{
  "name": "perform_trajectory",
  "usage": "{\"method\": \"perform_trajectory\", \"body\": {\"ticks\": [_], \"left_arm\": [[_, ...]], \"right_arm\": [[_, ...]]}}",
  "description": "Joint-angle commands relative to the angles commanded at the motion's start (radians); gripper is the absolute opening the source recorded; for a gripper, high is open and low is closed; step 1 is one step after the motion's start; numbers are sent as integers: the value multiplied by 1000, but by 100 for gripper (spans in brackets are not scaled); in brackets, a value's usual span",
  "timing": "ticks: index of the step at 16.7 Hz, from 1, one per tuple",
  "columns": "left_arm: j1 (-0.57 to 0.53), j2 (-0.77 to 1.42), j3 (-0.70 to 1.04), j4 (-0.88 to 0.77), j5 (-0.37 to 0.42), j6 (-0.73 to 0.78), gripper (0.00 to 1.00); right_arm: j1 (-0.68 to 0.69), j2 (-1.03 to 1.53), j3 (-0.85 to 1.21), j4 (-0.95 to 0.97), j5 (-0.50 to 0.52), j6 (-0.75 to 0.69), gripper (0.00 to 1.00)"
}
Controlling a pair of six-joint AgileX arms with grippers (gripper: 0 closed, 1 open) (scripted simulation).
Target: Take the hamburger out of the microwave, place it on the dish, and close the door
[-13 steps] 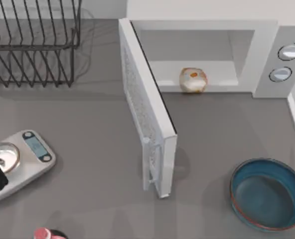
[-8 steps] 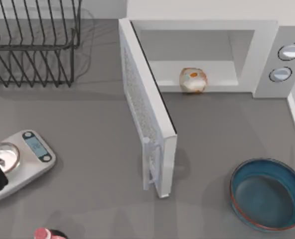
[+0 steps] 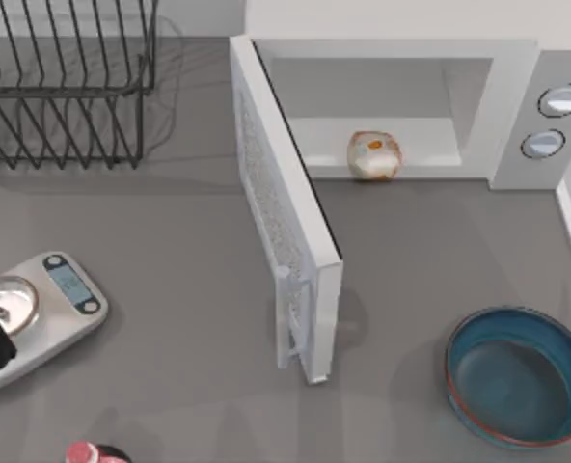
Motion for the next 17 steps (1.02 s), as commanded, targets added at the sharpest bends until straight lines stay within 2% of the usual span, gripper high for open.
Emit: {"method": "perform_trajectory", "body": {"ticks": [12, 17], "left_arm": [[0, 0, 0, 0, 0, 0, 100], [0, 0, 0, 0, 0, 0, 100]], "right_arm": [[2, 9, 4, 4, 2, 1, 100], [49, 203, 91, 77, 49, 21, 100]]}}
